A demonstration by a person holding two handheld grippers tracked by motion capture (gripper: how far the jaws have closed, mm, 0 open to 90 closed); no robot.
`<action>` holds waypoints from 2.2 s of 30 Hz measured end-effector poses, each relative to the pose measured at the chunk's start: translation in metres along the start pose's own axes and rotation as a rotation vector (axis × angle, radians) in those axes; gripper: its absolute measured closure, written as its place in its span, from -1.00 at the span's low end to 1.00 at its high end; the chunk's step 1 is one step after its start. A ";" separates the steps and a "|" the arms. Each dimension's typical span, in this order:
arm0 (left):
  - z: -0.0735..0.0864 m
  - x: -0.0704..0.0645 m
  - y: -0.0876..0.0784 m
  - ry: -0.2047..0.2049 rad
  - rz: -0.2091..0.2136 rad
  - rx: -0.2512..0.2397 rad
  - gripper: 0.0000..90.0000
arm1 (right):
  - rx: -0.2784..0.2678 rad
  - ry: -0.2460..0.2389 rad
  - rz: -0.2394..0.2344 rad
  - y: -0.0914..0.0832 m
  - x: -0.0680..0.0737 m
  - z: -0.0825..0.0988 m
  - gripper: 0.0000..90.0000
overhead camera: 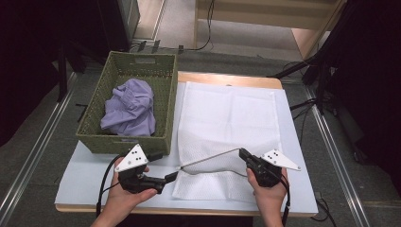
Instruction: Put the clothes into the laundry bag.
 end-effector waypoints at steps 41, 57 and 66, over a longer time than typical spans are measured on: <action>-0.076 0.135 -0.012 -0.125 -0.203 -0.111 -1.00 | 0.017 -0.007 0.001 0.003 -0.001 0.005 0.99; -0.089 0.217 0.000 -0.208 -0.300 -0.074 -1.00 | 0.021 -0.003 0.003 0.003 -0.002 0.006 0.99; -0.071 0.264 0.013 -0.304 -0.388 -0.009 -1.00 | 0.016 0.003 0.003 0.000 -0.006 0.005 0.99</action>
Point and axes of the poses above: each handheld gripper's, and its own axes: y roughly forward along the jaws, z roughly out of its underside, x roughly to its left, the point moved 8 cm from there along y, roughly forward along the jaws, and after that the axes turned 6 degrees about y, right-handed, at the moved point
